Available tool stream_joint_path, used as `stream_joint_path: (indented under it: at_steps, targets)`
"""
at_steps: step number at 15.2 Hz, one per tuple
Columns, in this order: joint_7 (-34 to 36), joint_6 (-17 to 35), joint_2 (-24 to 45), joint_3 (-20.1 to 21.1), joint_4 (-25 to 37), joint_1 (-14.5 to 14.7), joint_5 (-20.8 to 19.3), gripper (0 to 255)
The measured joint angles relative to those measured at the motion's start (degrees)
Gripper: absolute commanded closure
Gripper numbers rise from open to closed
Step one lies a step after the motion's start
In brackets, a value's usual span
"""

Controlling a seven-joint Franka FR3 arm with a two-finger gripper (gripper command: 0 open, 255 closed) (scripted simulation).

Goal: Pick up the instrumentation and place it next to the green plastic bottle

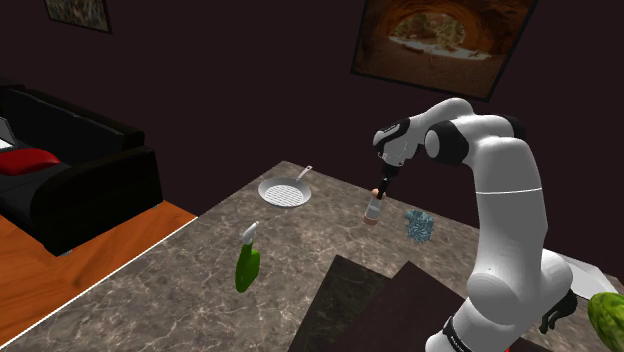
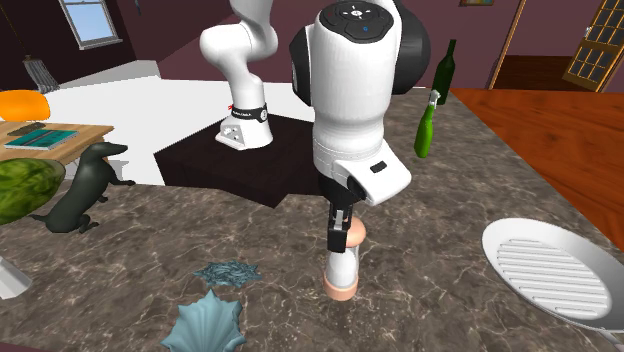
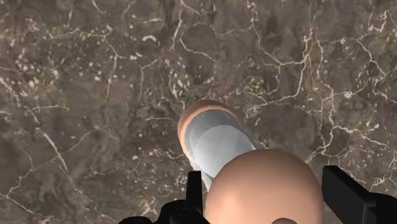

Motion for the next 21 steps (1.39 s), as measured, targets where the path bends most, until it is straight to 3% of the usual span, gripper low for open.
stream_joint_path:
  at_steps: [5, 21]
  targets:
    - [0.20, -0.67, -0.50, -0.17, 0.22, 0.09, -0.27, 255]
    - [2.48, -9.46, -5.99, -1.90, 4.13, 0.80, -3.25, 255]
